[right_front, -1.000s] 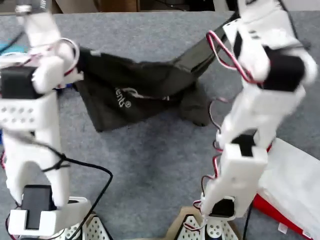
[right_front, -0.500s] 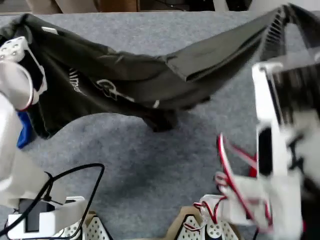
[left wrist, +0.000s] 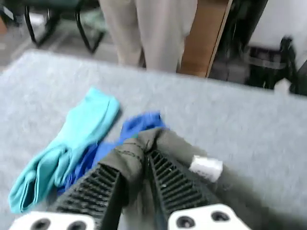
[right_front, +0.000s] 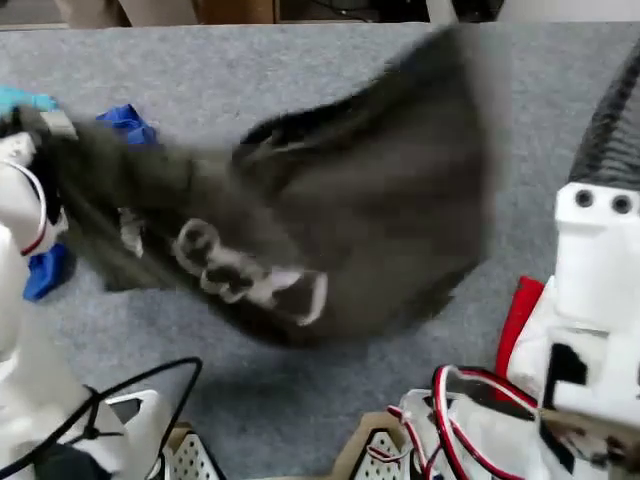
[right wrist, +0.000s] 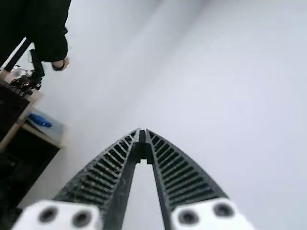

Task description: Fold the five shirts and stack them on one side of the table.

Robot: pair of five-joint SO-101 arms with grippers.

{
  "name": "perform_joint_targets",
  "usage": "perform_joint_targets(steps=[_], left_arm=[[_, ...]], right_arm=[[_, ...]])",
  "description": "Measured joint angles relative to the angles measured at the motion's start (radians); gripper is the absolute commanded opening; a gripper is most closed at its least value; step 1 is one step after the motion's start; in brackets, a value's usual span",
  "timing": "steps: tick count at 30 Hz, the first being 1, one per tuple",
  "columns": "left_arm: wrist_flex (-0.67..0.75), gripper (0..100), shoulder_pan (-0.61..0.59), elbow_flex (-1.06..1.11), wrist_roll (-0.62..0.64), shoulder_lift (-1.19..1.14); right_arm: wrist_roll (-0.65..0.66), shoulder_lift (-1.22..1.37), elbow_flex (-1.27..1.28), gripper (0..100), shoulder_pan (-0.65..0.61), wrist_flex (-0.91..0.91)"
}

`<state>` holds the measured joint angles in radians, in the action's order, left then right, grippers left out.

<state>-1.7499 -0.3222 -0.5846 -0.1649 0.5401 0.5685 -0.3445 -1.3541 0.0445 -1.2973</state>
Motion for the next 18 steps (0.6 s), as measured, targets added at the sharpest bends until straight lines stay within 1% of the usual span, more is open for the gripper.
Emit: perform_joint_targets(steps=[4,8,10,12,15,18], left_arm=[[0.0,2,-0.002,0.124,-0.003,0.101],[0.002,2,-0.002,0.195,-0.003,0.176],[0.023,2,-0.002,0.252,-0.003,0.201],[0.052,2,-0.002,0.313,-0.003,0.206],[0.083,2,-0.002,0.405,-0.003,0.199],[0.13,2,-0.005,0.506,-0.005,0.199]], right_arm=[[0.029,-0.06,0.133,0.5,0.0,0.107],[0.048,-0.091,0.219,0.5,0.0,0.095],[0.049,-0.091,0.264,0.5,-0.002,0.038],[0.049,-0.091,0.333,0.5,-0.017,-0.058],[0.046,-0.086,0.468,0.5,-0.112,-0.25],[-0.026,-0.081,0.657,0.5,-0.232,-0.388]])
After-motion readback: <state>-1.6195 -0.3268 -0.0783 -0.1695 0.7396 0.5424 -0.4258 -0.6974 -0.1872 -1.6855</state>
